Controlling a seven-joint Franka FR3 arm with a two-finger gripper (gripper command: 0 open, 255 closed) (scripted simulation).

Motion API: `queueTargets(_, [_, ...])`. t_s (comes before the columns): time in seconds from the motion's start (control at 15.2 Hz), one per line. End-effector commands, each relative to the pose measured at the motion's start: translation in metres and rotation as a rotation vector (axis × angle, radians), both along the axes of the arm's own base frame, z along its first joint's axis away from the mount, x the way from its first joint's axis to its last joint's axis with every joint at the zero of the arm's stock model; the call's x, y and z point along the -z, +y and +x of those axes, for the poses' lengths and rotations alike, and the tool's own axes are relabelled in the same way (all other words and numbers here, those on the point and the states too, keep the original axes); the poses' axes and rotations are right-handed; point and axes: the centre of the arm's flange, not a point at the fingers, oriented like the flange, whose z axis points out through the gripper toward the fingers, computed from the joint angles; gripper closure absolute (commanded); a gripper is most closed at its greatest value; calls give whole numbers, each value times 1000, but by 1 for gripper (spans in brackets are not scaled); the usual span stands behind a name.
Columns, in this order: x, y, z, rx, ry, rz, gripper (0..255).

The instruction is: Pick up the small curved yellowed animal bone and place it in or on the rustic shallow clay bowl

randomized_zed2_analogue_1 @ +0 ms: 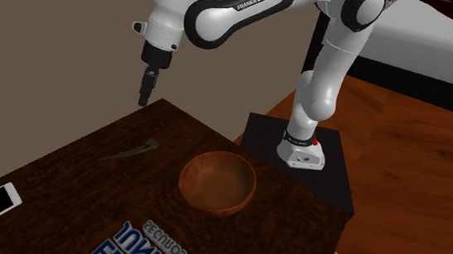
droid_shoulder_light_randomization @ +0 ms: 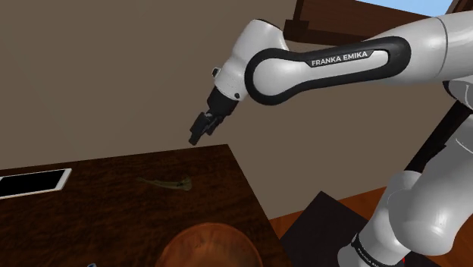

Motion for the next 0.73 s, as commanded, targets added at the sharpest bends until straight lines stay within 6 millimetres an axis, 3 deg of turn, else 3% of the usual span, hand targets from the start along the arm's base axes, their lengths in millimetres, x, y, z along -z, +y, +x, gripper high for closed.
queueTargets(0.0, [3, 28, 4, -57, 22, -57, 0])
queueTargets(0.53, [35, 143, -5, -276, 107, -253, 0])
queueTargets(0.66, [41, 146, -5, -280, 109, -256, 0])
